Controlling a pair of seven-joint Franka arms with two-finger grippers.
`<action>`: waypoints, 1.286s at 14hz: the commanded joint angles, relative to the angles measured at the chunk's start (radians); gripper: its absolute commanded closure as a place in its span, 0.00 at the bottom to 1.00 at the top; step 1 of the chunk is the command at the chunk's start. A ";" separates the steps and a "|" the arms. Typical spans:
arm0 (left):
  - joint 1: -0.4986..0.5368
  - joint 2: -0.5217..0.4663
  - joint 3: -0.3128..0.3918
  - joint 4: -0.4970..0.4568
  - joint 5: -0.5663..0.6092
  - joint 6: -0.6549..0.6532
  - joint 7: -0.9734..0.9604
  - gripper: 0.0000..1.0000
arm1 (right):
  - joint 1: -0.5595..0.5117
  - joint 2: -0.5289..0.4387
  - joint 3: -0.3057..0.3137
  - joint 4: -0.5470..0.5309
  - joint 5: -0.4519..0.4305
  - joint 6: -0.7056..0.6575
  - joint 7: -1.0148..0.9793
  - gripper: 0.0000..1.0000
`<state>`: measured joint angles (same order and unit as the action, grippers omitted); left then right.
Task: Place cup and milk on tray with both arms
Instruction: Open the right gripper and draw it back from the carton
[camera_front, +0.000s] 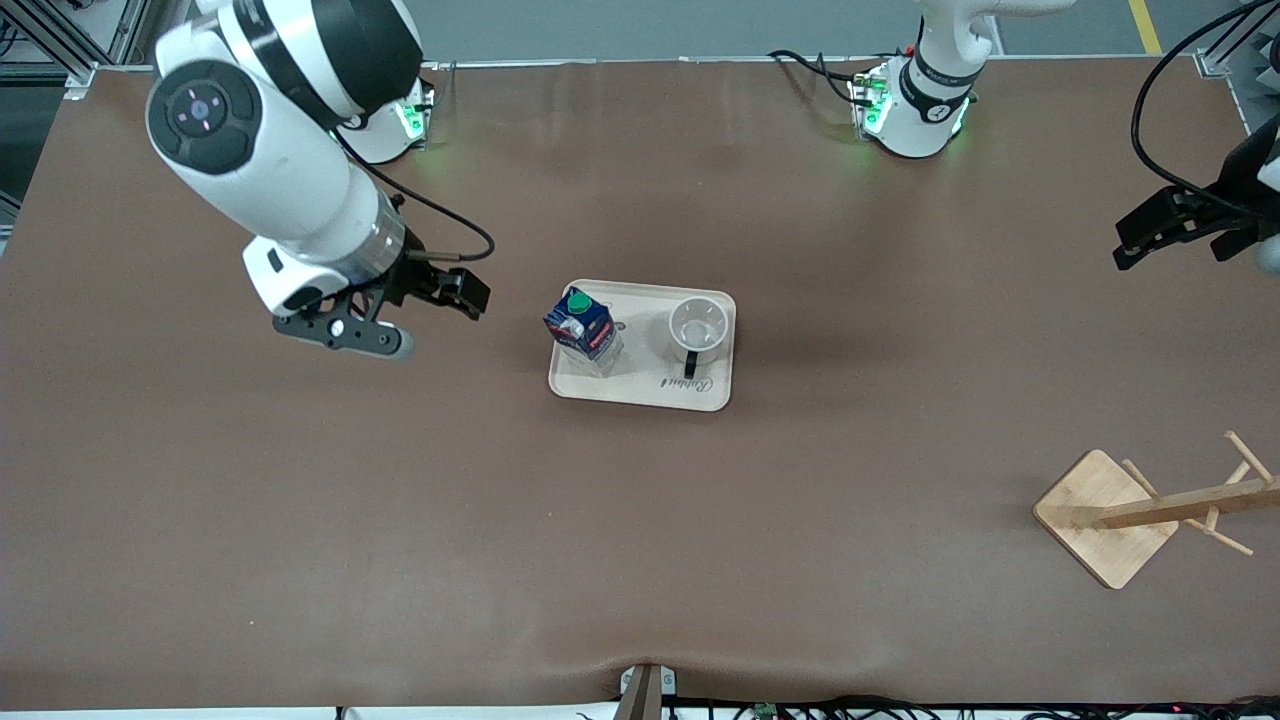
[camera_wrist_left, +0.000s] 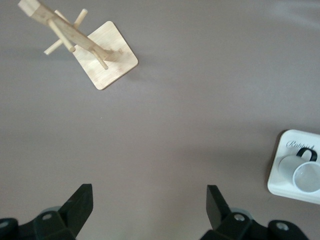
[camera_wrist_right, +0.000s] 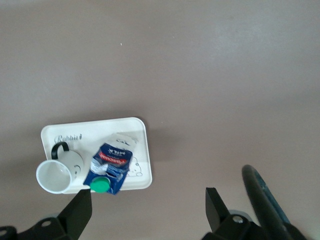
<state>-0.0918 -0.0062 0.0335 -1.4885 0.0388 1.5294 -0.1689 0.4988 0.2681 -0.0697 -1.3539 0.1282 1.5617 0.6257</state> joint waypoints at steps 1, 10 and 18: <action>-0.003 -0.024 0.000 0.002 -0.019 -0.020 -0.049 0.00 | -0.052 -0.029 -0.004 0.001 -0.032 -0.008 -0.098 0.00; 0.000 -0.043 -0.001 -0.007 -0.016 -0.035 -0.043 0.00 | -0.297 -0.125 -0.024 -0.046 -0.047 -0.080 -0.536 0.00; 0.029 -0.051 0.002 -0.052 -0.007 -0.031 -0.037 0.00 | -0.514 -0.259 -0.022 -0.263 -0.081 0.098 -0.853 0.00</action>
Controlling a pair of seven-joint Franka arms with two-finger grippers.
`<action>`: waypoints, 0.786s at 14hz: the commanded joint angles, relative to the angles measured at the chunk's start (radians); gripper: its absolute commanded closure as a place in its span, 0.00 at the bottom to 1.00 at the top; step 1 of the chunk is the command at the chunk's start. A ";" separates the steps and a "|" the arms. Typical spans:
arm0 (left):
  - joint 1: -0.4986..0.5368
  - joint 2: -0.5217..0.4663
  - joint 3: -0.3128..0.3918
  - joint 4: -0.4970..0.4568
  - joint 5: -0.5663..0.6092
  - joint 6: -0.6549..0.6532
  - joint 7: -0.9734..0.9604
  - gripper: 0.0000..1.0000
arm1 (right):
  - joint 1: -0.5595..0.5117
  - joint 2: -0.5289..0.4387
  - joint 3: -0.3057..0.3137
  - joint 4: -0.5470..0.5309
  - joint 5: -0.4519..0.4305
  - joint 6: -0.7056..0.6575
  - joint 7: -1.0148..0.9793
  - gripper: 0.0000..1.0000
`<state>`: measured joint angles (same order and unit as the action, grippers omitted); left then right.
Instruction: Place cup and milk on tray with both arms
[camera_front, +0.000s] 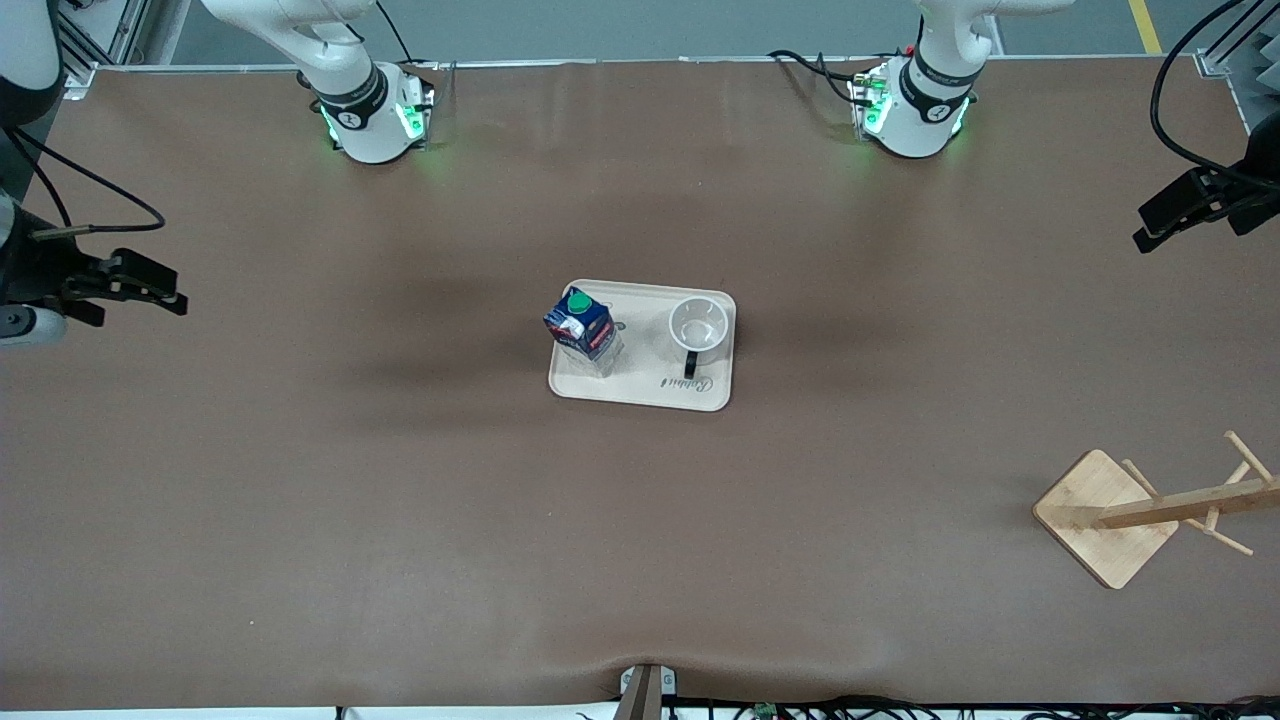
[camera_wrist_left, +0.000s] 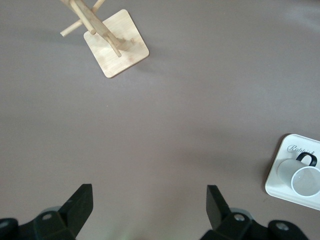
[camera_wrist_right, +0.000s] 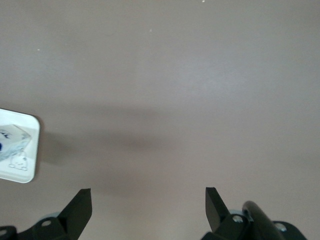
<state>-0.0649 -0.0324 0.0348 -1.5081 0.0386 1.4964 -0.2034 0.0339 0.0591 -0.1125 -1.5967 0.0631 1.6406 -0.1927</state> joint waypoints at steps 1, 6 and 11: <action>0.000 -0.024 -0.001 -0.029 -0.008 0.002 -0.004 0.00 | -0.052 -0.048 0.019 -0.006 -0.016 0.013 -0.039 0.00; 0.002 -0.014 -0.001 -0.015 -0.013 0.022 0.001 0.00 | -0.049 -0.047 0.023 0.065 -0.023 -0.140 -0.036 0.00; -0.013 -0.012 -0.007 -0.003 -0.017 0.022 0.009 0.00 | -0.045 -0.042 0.025 0.109 -0.046 -0.169 -0.033 0.00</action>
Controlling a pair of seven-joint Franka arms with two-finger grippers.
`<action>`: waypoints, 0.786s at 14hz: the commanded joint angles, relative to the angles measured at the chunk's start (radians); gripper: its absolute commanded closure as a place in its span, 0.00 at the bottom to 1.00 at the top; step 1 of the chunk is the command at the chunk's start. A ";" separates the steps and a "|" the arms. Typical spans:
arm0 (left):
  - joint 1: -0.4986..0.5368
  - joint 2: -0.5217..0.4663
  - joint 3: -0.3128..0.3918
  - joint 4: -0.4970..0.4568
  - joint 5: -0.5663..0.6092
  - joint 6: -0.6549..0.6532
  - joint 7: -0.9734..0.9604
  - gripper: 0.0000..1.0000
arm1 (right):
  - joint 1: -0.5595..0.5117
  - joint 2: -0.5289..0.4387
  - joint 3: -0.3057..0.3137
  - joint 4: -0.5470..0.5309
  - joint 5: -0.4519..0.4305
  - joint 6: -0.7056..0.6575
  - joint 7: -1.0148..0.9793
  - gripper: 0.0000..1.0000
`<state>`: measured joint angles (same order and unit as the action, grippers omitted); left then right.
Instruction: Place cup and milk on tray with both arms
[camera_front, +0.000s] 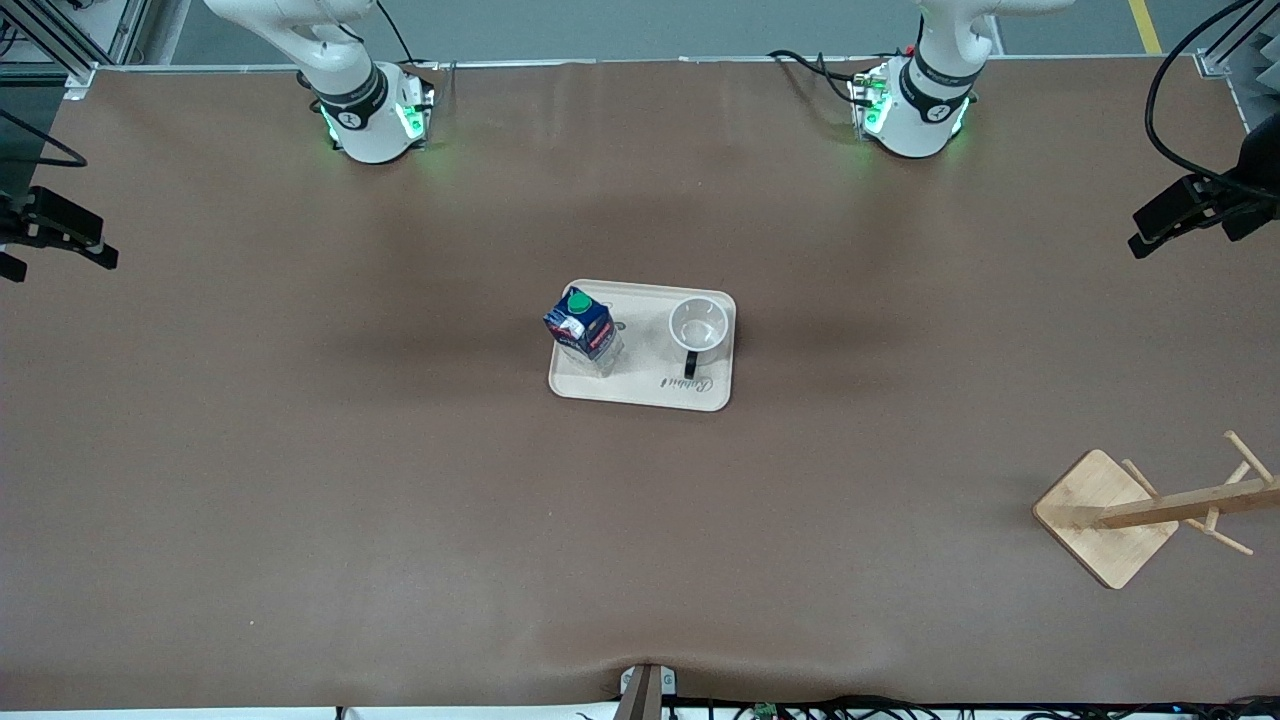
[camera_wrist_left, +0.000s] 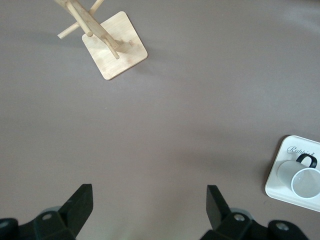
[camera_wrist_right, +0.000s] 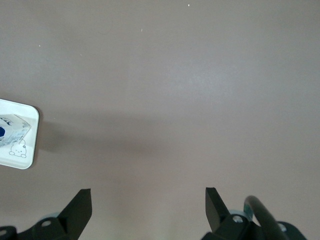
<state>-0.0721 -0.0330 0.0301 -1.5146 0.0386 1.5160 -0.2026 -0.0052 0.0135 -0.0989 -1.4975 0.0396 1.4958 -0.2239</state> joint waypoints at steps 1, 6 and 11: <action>-0.003 -0.011 -0.019 0.004 -0.017 0.003 0.011 0.00 | -0.004 0.003 0.011 0.014 -0.023 -0.029 -0.002 0.00; 0.011 -0.016 -0.130 -0.003 -0.014 -0.034 0.032 0.00 | -0.010 0.006 0.010 0.025 -0.026 -0.029 -0.005 0.00; 0.040 -0.018 -0.144 -0.001 -0.016 -0.048 0.118 0.00 | -0.024 0.008 0.005 0.029 -0.032 -0.017 0.005 0.00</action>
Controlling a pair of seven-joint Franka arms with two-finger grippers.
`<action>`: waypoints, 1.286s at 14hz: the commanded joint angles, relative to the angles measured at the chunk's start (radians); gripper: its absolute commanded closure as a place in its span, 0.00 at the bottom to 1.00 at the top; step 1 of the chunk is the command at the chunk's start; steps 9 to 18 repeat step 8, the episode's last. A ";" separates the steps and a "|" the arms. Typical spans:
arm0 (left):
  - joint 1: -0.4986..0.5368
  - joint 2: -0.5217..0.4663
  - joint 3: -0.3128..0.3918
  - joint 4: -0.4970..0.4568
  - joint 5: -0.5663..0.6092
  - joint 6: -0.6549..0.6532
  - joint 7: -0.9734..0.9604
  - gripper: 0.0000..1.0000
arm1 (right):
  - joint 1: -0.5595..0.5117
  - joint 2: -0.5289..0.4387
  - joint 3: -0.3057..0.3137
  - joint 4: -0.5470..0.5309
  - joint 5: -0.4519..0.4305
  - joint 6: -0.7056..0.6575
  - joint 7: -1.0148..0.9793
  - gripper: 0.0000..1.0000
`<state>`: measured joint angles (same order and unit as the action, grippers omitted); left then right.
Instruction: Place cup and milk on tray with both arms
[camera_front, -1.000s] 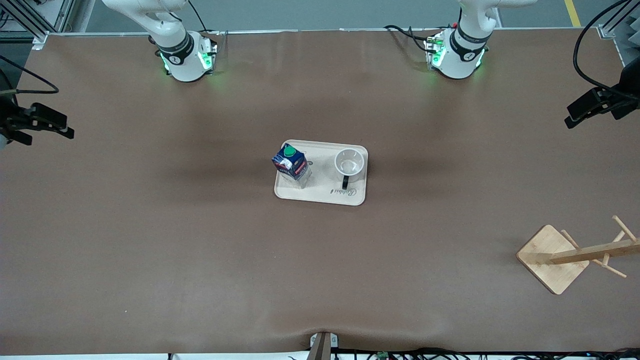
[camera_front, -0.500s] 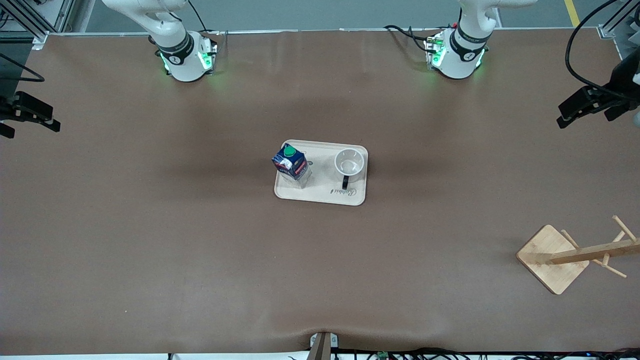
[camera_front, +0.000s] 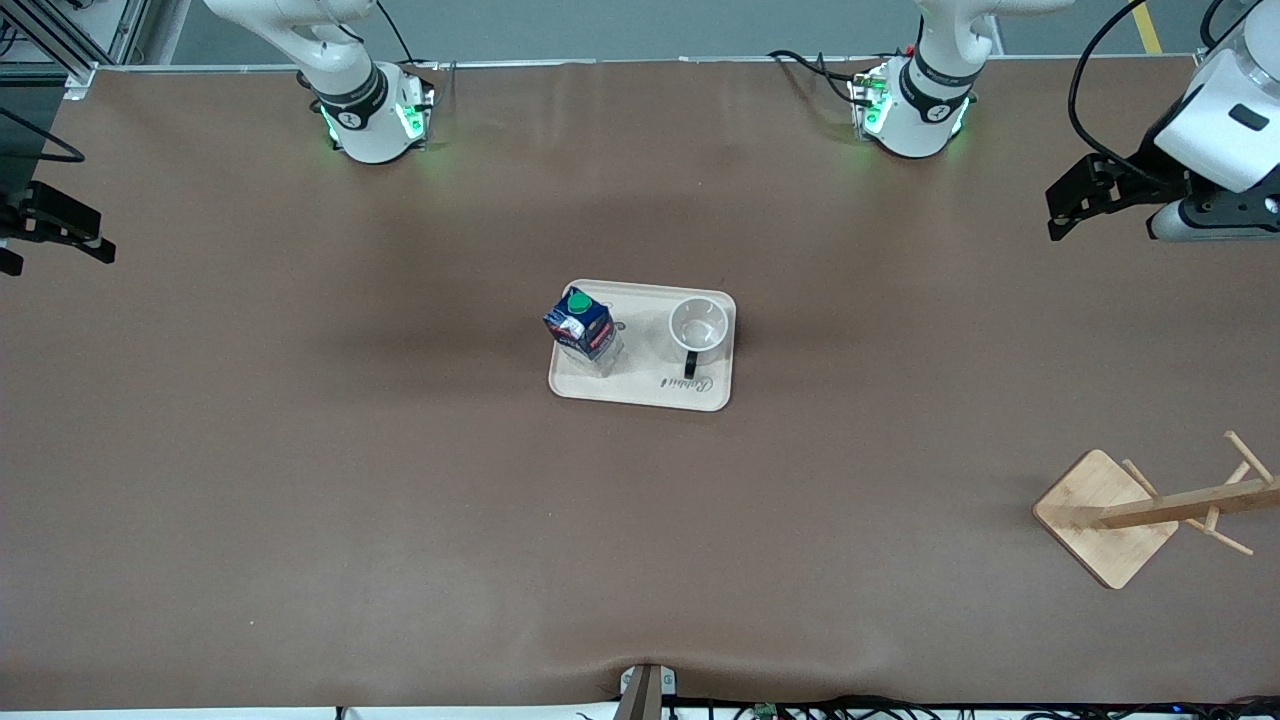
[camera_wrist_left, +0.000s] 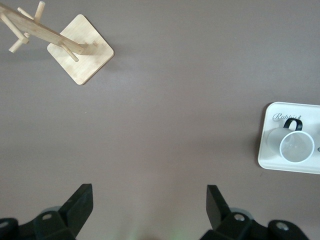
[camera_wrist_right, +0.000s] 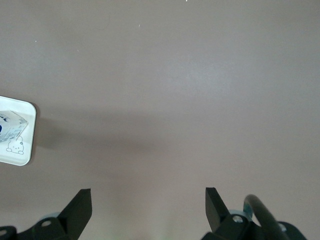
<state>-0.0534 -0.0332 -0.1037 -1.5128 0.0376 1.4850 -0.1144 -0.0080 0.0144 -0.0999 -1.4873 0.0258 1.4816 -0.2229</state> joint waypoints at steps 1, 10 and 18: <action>0.021 -0.017 -0.010 -0.001 -0.016 -0.022 0.032 0.00 | -0.021 0.007 0.008 0.018 -0.017 -0.003 0.004 0.00; 0.021 -0.005 0.001 0.045 -0.016 -0.020 0.032 0.00 | -0.023 0.004 0.009 0.016 -0.001 -0.017 0.144 0.00; 0.021 -0.005 0.001 0.045 -0.016 -0.020 0.032 0.00 | -0.023 0.004 0.009 0.016 -0.001 -0.017 0.144 0.00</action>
